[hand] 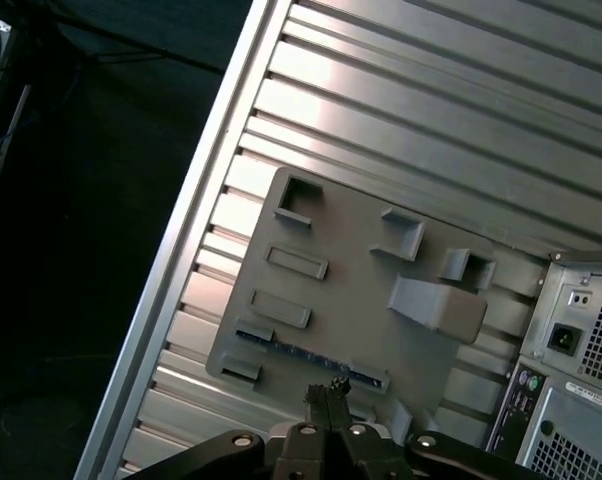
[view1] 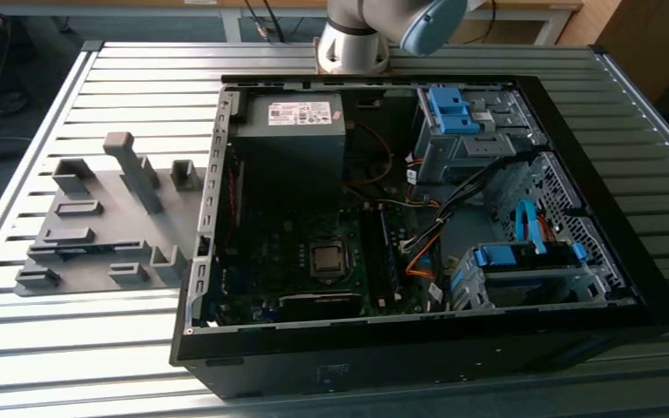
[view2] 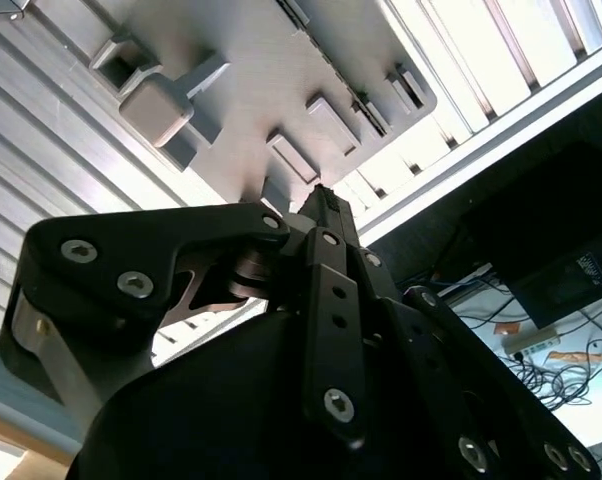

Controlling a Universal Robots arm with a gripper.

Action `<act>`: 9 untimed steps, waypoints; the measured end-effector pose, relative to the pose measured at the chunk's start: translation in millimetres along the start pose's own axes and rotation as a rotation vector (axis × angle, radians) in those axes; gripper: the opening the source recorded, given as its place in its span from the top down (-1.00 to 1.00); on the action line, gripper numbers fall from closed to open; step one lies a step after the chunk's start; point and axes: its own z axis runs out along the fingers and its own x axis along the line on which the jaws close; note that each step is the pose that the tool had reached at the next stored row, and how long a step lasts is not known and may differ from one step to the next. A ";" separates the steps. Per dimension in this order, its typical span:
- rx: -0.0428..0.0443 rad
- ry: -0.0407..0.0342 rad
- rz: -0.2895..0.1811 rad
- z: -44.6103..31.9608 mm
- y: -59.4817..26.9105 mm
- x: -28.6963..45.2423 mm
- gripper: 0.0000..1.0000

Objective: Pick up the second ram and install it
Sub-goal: 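Pick up the second ram and move it above second insertion slot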

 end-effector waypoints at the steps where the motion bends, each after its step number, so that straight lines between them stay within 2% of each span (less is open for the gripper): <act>1: 0.0000 0.0003 -0.008 0.0 0.0 0.1 0.79; 9: -0.0001 0.0018 -0.051 -0.1 -0.1 0.2 0.79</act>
